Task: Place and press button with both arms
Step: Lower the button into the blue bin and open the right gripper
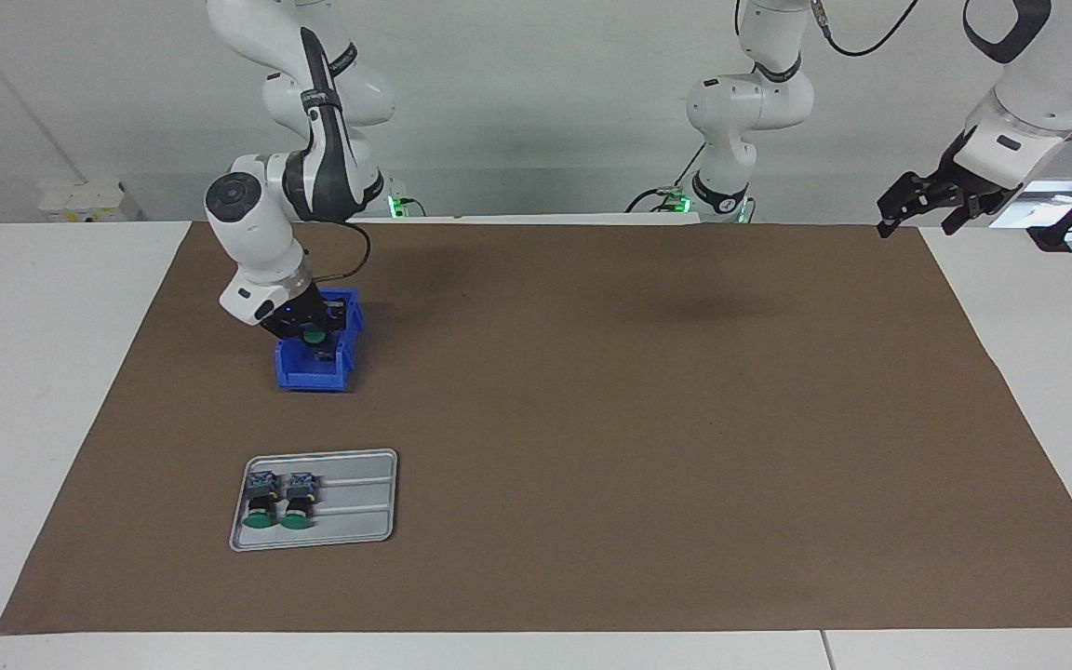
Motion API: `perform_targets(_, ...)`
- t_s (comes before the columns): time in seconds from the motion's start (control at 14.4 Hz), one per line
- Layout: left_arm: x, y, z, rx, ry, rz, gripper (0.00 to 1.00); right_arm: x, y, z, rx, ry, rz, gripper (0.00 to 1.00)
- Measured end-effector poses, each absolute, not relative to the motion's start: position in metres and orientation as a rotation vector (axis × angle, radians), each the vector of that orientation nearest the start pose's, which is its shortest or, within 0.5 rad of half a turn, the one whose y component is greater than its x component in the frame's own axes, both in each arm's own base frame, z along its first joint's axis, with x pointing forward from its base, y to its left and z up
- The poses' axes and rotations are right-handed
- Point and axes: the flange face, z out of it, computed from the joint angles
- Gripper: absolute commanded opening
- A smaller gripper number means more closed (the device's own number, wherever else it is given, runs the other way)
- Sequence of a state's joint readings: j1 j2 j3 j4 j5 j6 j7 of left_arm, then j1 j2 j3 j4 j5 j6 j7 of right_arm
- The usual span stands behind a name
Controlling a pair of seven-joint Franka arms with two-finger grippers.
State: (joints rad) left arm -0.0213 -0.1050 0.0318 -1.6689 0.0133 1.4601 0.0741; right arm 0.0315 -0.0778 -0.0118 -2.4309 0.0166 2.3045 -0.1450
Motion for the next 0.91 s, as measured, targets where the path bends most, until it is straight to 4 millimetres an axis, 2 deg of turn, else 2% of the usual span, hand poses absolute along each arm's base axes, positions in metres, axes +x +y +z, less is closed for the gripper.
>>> perform_targets(0.21, 0.506, 0.008, 0.630, -3.131, 0.098, 0.151, 1.00, 0.471, 0.010, 0.331, -3.116, -0.240, 0.074, 0.53)
perform_targets(0.49, 0.504, 0.008, 0.633, -3.131, 0.098, 0.142, 1.00, 0.472, 0.010, 0.332, -3.116, -0.240, 0.071, 0.55)
perform_targets(0.7, 0.504, 0.008, 0.633, -3.131, 0.099, 0.141, 1.00, 0.478, 0.010, 0.347, -3.114, -0.243, 0.095, 0.61)
perform_targets(0.77, 0.504, 0.007, 0.633, -3.131, 0.100, 0.141, 1.00, 0.483, 0.010, 0.359, -3.112, -0.244, 0.110, 0.65)
perform_targets(0.84, 0.504, 0.005, 0.633, -3.130, 0.106, 0.141, 1.00, 0.488, 0.010, 0.374, -3.111, -0.244, 0.125, 0.80)
perform_targets(0.91, 0.504, -0.001, 0.633, -3.127, 0.122, 0.140, 1.00, 0.493, 0.010, 0.391, -3.109, -0.244, 0.133, 0.99)
